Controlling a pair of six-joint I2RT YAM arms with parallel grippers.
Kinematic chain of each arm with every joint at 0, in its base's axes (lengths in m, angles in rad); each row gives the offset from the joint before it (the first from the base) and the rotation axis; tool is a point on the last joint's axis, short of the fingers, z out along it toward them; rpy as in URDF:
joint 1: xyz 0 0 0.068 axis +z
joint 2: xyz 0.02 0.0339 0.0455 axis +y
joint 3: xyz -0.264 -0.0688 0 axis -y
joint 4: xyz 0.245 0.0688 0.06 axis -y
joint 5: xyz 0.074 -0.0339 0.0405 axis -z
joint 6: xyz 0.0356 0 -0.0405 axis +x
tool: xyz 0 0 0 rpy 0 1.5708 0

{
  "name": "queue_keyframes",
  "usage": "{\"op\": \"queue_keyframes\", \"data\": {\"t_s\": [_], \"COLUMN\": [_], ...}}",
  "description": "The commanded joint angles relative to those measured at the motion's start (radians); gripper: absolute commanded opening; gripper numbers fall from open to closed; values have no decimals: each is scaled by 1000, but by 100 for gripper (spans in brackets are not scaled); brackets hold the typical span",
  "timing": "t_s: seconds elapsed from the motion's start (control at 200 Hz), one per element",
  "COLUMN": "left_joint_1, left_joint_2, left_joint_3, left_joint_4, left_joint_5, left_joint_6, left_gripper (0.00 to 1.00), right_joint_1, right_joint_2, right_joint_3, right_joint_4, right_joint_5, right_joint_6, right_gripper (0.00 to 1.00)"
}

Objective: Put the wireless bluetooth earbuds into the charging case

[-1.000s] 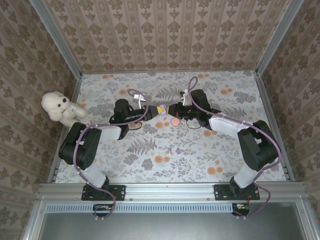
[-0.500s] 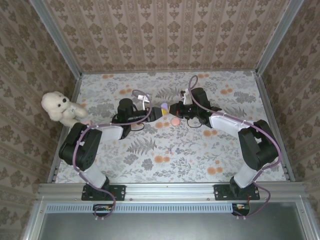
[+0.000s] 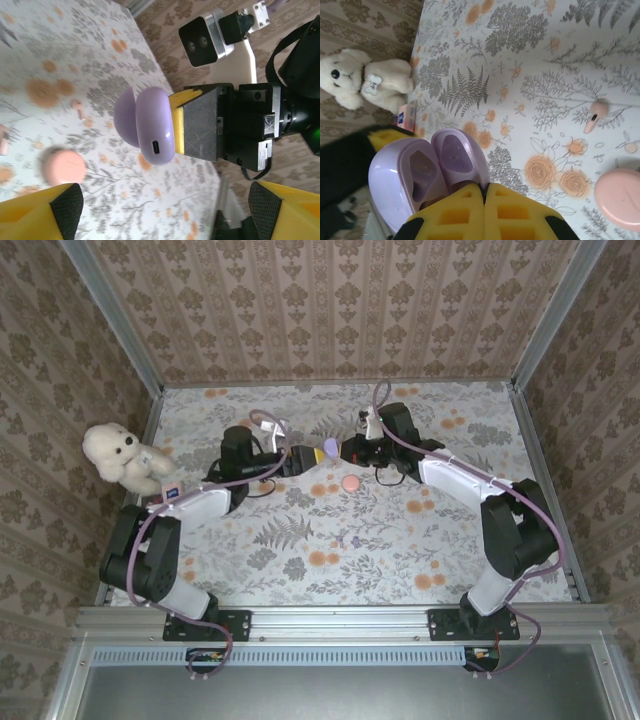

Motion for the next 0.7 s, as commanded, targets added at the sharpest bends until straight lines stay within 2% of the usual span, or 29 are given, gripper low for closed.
{"op": "queue_keyframes", "data": {"t_s": [0.0, 0.09, 0.195, 0.45, 0.695], "left_joint_1": [19, 35, 62, 109, 100], "left_joint_2": [-54, -33, 21, 196, 312], "left_joint_3": [131, 251, 363, 595, 744], "left_joint_4": [-362, -612, -791, -1056, -1233], "left_joint_5": [-7, -29, -23, 106, 185], "left_joint_6": [242, 395, 512, 682, 797], "left_gripper": [90, 90, 90, 91, 85], "right_joint_1": [-4, -2, 0, 22, 46], "right_joint_2": [23, 32, 42, 33, 55], "right_joint_3": [69, 102, 135, 130, 135], "right_joint_4": [-125, -163, -201, -191, -189], "right_joint_5": [53, 64, 85, 163, 179], "right_joint_6": [-162, -246, -339, -485, -516], "right_gripper": [0, 0, 0, 0, 0]}}
